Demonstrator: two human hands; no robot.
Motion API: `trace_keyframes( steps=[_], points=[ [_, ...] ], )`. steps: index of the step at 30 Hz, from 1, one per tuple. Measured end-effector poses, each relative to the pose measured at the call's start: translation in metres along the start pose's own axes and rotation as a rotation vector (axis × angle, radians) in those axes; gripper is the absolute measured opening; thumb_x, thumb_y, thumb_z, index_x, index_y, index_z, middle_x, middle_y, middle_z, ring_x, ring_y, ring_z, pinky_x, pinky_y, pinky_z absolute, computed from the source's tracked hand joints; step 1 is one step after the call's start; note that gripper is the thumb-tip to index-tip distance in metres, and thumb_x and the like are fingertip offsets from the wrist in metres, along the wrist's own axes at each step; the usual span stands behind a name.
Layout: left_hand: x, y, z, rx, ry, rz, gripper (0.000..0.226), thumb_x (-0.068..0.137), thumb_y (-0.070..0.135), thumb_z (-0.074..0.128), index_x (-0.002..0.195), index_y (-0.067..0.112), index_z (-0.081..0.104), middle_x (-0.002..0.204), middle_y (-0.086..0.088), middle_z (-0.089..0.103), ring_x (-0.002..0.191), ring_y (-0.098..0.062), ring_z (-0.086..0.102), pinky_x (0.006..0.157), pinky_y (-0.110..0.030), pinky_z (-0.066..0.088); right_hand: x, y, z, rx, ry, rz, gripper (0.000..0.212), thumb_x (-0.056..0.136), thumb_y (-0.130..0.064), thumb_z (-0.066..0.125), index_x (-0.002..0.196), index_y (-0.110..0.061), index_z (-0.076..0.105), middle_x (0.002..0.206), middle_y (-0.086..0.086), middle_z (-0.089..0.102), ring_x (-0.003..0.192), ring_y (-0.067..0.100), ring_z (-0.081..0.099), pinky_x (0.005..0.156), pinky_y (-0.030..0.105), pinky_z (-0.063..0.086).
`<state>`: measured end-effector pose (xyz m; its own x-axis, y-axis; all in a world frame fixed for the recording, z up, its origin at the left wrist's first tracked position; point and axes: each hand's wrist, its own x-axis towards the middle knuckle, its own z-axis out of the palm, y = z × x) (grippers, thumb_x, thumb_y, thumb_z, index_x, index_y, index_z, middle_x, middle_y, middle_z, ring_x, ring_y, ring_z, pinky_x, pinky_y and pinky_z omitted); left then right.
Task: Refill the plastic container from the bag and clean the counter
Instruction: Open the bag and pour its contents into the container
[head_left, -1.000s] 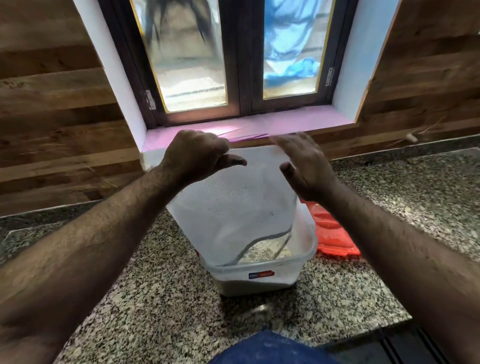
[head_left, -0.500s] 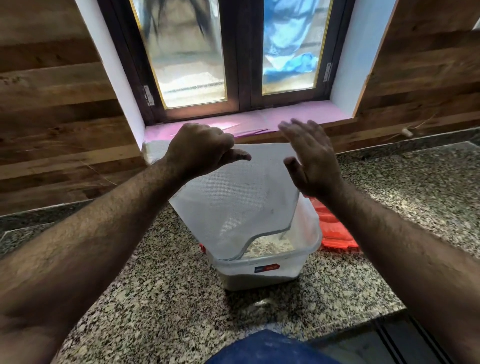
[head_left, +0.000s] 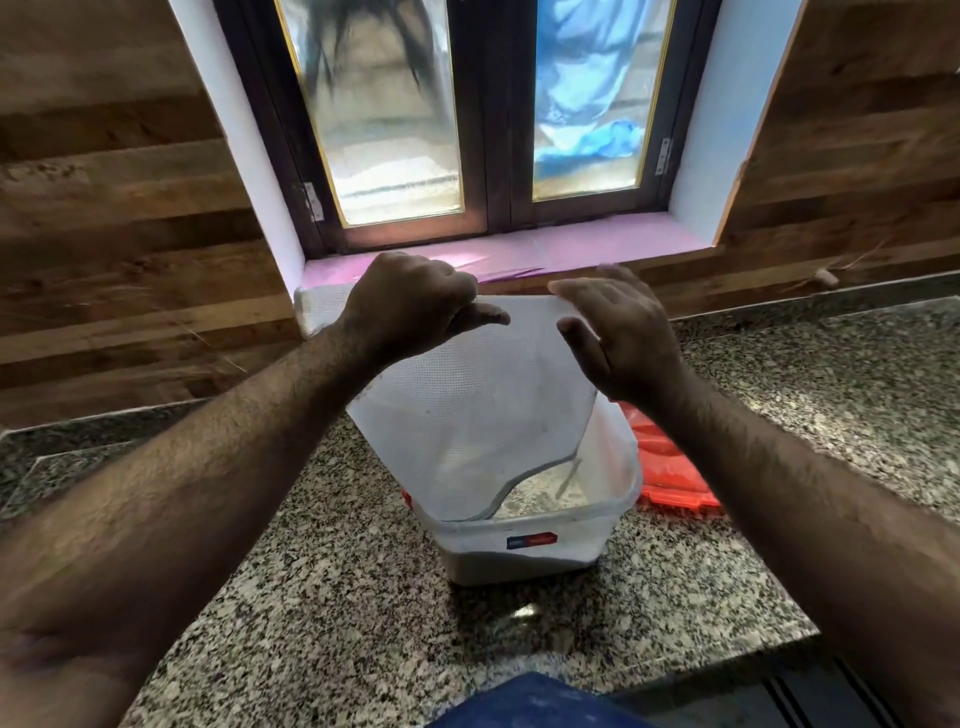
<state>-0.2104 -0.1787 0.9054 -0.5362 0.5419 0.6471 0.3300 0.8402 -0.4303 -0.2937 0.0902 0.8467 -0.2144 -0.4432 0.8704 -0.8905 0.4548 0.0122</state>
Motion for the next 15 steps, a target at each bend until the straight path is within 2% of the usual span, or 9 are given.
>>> trace_keyframes(
  steps=[1,3,4,7,10,13,15],
  points=[
    [0.001,0.002,0.000,0.006,-0.002,0.006,0.066,0.105,0.065,0.054,0.063,0.015,0.059,0.050,0.001,0.047,0.040,-0.016,0.047,0.051,-0.025,0.045,-0.001,0.001,-0.001,-0.038,0.016,-0.014,0.074,0.110,-0.058,0.035,0.135,0.002,0.068,0.137,0.021,0.070,0.132,0.036,0.065,0.119,0.060,0.040],
    [0.002,0.006,-0.002,0.002,0.001,0.003,0.064,0.105,0.063,0.056,0.063,0.015,0.059,0.050,0.002,0.047,0.040,-0.015,0.046,0.052,-0.024,0.043,-0.003,0.005,-0.004,-0.113,0.055,-0.008,0.081,0.106,-0.060,0.041,0.147,0.008,0.056,0.154,0.029,0.055,0.149,0.042,0.048,0.125,0.062,0.031],
    [0.002,0.008,-0.002,-0.002,0.006,-0.006,0.063,0.104,0.062,0.058,0.063,0.015,0.060,0.050,0.002,0.047,0.040,-0.015,0.046,0.053,-0.023,0.043,-0.004,0.006,-0.005,-0.110,0.056,0.005,0.083,0.106,-0.061,0.042,0.149,0.009,0.054,0.156,0.030,0.052,0.150,0.042,0.046,0.126,0.063,0.030],
    [0.004,0.012,-0.004,0.002,-0.006,-0.025,0.064,0.104,0.063,0.057,0.062,0.015,0.060,0.050,0.001,0.048,0.040,-0.015,0.046,0.051,-0.025,0.047,-0.007,0.011,-0.007,-0.103,0.027,-0.011,0.076,0.107,-0.061,0.040,0.138,0.003,0.066,0.140,0.023,0.068,0.134,0.037,0.064,0.123,0.062,0.034],
    [0.006,0.014,-0.006,0.023,-0.029,-0.051,0.064,0.103,0.064,0.058,0.062,0.015,0.059,0.050,0.001,0.049,0.040,-0.016,0.048,0.050,-0.029,0.052,-0.011,0.017,-0.009,-0.105,0.040,-0.002,0.081,0.105,-0.060,0.046,0.149,0.007,0.054,0.158,0.025,0.051,0.148,0.041,0.050,0.125,0.060,0.032],
    [0.009,0.016,-0.008,0.058,-0.046,-0.065,0.066,0.104,0.065,0.056,0.062,0.015,0.057,0.050,0.001,0.047,0.040,-0.016,0.047,0.050,-0.029,0.052,-0.013,0.018,-0.009,-0.068,0.034,0.002,0.081,0.106,-0.064,0.041,0.143,0.005,0.062,0.147,0.024,0.063,0.138,0.039,0.061,0.123,0.057,0.036],
    [0.011,0.018,-0.010,0.074,-0.052,-0.059,0.064,0.104,0.064,0.057,0.062,0.016,0.055,0.050,0.002,0.044,0.039,-0.016,0.044,0.049,-0.027,0.048,-0.014,0.020,-0.008,-0.086,0.045,-0.021,0.085,0.104,-0.065,0.042,0.148,0.006,0.057,0.154,0.026,0.055,0.147,0.039,0.052,0.125,0.059,0.033]
  ],
)
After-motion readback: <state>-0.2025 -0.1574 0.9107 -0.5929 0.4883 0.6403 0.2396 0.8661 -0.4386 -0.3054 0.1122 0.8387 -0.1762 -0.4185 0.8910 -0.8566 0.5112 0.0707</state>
